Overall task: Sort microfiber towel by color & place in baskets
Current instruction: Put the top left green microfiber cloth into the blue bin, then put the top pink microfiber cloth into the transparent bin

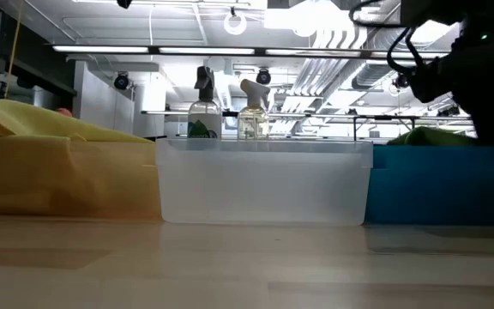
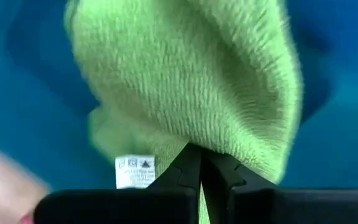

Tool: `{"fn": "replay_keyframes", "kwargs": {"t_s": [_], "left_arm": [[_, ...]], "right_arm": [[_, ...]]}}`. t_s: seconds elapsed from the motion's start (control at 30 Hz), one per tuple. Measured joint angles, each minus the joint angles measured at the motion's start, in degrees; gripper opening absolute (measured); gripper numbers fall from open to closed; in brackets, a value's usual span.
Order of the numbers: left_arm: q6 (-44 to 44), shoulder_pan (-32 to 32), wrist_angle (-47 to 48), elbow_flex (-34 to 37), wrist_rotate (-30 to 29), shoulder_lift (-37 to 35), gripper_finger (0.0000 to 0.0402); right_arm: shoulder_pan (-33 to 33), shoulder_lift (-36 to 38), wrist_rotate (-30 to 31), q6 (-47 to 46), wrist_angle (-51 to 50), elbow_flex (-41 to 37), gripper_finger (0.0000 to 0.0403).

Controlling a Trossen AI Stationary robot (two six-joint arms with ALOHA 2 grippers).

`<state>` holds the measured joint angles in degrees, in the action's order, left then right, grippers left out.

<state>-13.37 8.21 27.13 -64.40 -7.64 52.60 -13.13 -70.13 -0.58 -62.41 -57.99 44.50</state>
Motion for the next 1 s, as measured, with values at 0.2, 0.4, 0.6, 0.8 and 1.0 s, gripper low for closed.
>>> {"fn": "replay_keyframes", "kwargs": {"t_s": [0.2,0.4,0.6,0.8,1.0], "left_arm": [[0.02,0.0,0.01,0.0,-0.09,0.0,0.0108],[0.46,0.02,0.01,0.0,-0.55,0.0,0.0108],[1.14,0.02,0.03,0.0,-0.57,0.0,0.0108],[1.47,0.02,0.03,0.0,-0.58,0.0,0.0108],[1.48,0.02,0.08,-0.02,-1.33,0.34,0.0108]], "right_arm": [[2.4,-0.77,3.57,4.38,1.51,-0.01,0.0001],[2.62,-5.47,-0.17,8.94,3.95,-0.1,0.0],[2.21,-3.69,-2.56,13.66,-2.33,5.72,0.0],[4.44,3.05,12.55,11.44,-13.84,16.07,0.0],[17.46,8.76,16.73,8.9,-8.45,11.79,0.0027]]}}
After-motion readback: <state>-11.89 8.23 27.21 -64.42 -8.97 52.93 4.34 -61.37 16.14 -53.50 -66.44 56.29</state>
